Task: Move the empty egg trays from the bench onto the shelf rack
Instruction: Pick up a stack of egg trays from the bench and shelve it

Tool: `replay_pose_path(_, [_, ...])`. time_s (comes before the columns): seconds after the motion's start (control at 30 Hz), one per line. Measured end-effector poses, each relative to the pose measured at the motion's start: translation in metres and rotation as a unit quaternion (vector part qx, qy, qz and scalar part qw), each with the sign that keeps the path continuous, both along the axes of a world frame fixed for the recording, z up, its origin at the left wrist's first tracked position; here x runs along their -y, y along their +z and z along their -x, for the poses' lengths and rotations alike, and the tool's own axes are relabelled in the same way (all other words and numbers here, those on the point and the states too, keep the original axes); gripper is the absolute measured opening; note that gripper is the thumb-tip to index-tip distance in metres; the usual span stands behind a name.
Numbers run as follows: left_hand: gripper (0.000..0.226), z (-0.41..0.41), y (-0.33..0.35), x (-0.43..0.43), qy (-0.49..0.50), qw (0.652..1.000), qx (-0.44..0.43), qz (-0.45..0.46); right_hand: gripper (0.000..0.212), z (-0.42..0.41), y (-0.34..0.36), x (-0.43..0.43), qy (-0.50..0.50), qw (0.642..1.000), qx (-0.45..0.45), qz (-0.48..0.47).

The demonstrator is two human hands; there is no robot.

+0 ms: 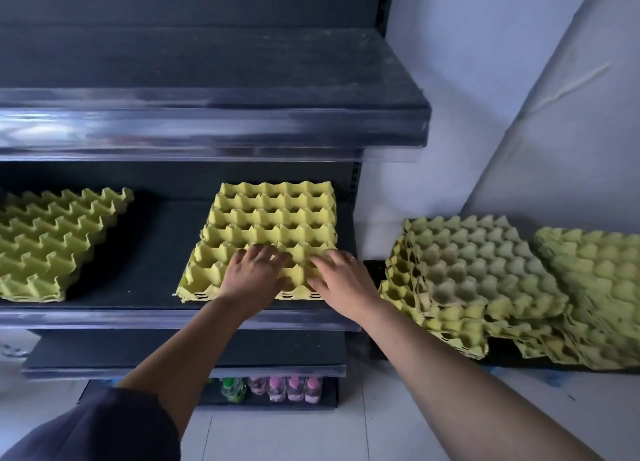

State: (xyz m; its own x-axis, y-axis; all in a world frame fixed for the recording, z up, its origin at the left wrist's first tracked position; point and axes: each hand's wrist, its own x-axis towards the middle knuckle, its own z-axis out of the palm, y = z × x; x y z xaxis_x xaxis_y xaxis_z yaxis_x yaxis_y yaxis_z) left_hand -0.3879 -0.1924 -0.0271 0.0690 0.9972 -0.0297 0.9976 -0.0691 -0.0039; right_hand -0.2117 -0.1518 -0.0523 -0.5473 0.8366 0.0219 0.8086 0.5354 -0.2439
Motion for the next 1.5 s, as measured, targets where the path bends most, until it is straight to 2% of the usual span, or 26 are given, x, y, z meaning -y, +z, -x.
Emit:
replay_pose_path(0.33, [0.028, -0.166, 0.039, -0.042, -0.155, 0.982, 0.061, -0.086, 0.032, -0.161, 0.038, -0.014, -0.101, 0.992, -0.038, -0.068])
replay_pose_path(0.57, [0.028, -0.318, 0.027, -0.068, -0.198, 0.978, 0.058, -0.035, 0.037, -0.316, 0.048, -0.031, -0.144, 0.989, 0.01, -0.043])
replay_pose_path(0.73, [0.03, -0.373, 0.011, -0.077, -0.193, 0.98, 0.042, 0.005, 0.039, -0.388, 0.038, -0.044, -0.19, 0.982, -0.004, 0.02])
replay_pose_path(0.87, [0.034, -0.389, -0.008, -0.086, -0.174, 0.982, 0.033, 0.066, 0.04, -0.409, 0.021, -0.051, -0.194, 0.978, 0.009, 0.077])
replay_pose_path(1.1, [0.043, -0.39, -0.05, -0.105, -0.157, 0.98, -0.003, 0.121, 0.041, -0.411, -0.014, -0.07, -0.211, 0.969, 0.034, 0.128])
replay_pose_path(1.3, [0.054, -0.393, -0.095, -0.112, -0.152, 0.979, -0.028, 0.132, 0.045, -0.412, -0.052, -0.077, -0.252, 0.955, 0.053, 0.149])
replay_pose_path(1.5, [0.058, -0.401, -0.125, -0.113, -0.143, 0.985, -0.031, 0.086, 0.059, -0.417, -0.084, -0.079, -0.298, 0.94, 0.066, 0.15])
